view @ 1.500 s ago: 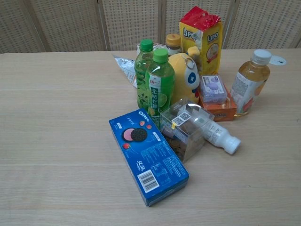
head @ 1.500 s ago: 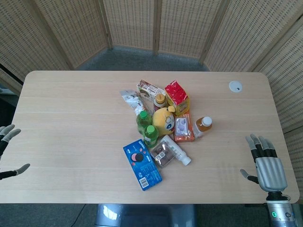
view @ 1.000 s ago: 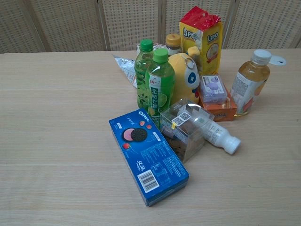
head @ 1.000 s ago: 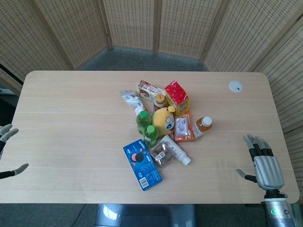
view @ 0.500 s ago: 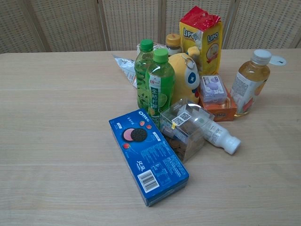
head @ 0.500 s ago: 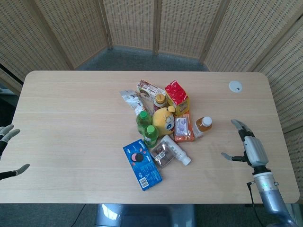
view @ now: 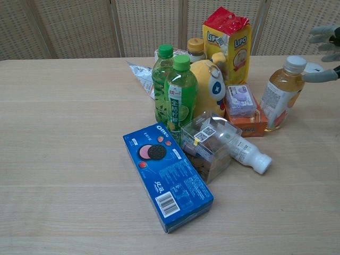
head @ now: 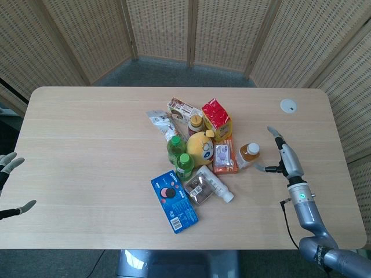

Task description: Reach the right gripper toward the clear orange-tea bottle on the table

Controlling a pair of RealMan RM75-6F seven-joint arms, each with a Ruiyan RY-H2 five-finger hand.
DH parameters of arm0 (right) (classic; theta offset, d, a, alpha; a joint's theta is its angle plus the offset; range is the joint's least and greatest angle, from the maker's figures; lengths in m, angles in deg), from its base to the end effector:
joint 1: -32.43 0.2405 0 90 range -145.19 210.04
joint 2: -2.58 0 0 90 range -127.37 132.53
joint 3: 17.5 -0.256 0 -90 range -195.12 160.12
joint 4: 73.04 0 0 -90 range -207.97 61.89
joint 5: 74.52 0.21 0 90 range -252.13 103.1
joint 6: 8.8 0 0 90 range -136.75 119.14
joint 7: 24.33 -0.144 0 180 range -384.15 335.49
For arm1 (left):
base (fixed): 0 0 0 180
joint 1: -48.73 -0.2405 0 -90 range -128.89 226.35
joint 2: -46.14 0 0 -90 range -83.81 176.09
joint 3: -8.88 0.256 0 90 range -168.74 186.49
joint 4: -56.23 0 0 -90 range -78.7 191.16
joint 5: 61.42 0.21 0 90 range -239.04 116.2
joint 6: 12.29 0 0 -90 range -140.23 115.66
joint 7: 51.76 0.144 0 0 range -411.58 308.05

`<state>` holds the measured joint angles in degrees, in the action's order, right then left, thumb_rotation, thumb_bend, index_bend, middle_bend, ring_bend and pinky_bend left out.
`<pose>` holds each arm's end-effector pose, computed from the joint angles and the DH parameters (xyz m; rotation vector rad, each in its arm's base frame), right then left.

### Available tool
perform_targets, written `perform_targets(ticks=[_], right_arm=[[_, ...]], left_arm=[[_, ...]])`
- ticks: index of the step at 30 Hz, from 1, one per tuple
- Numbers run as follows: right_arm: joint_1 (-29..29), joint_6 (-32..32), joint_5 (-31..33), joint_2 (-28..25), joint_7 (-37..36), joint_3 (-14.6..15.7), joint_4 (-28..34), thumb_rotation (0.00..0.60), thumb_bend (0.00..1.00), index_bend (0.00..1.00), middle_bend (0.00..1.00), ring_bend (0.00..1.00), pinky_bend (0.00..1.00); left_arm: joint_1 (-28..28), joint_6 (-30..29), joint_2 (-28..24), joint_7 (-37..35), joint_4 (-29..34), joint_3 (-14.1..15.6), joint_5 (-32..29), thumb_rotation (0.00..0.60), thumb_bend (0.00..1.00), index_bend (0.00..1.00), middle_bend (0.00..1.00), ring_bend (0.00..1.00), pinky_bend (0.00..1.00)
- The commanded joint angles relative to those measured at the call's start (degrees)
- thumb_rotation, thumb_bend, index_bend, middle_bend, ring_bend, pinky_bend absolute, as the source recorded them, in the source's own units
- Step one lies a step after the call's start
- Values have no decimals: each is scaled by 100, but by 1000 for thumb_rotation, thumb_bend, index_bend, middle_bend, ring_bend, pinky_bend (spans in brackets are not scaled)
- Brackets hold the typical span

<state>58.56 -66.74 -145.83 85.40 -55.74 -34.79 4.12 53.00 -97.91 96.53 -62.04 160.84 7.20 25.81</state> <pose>-0.2598 -0.3400 0.0630 1.1617 -1.5570 1.3745 -0.2822 0.1712 0.2097 -1.3516 -1.0256 -1.0214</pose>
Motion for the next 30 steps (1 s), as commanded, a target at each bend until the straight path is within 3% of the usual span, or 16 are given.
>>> perform_targets(ticks=[1,10,18,20,23,24,30], right_arm=[[40,-30,48,154,14,-8,-96,600,0,0,0,0,0],[102,-4,128,642,-281,17,-394,600,0,0,0,0,0],[253,-156,319,1269,-270,-177,-920,600,0,0,16,0,10],[276,-180,377,1430,-395,-248,-1082,600,0,0,119,33,169],[315,-283,361,1646,-522,-313,-1364,600,0,18,338,206,503],[322,-320,347,1706,-554,-323,-1440,600,0,38,387,252,564],[349,-735,222,2088,-607,-395,-1963,600,0,395,776,609,917]], left_arm=[[1,8,0,-8,-2,-1,-6,600,0,149,0,0,0],[-9,5,-8,-16,-4,-11,-30,600,0,149,0,0,0],[-20,-3,-27,-67,-13,-24,-52,600,0,150,0,0,0],[-26,-13,-34,-82,-15,-29,-60,600,0,149,0,0,0],[-38,-38,-46,-108,-15,-44,-77,600,0,149,0,0,0],[-41,-44,-48,-114,-19,-50,-85,600,0,150,0,0,0],[-40,-34,-53,-142,-39,-70,-125,600,0,149,0,0,0]])
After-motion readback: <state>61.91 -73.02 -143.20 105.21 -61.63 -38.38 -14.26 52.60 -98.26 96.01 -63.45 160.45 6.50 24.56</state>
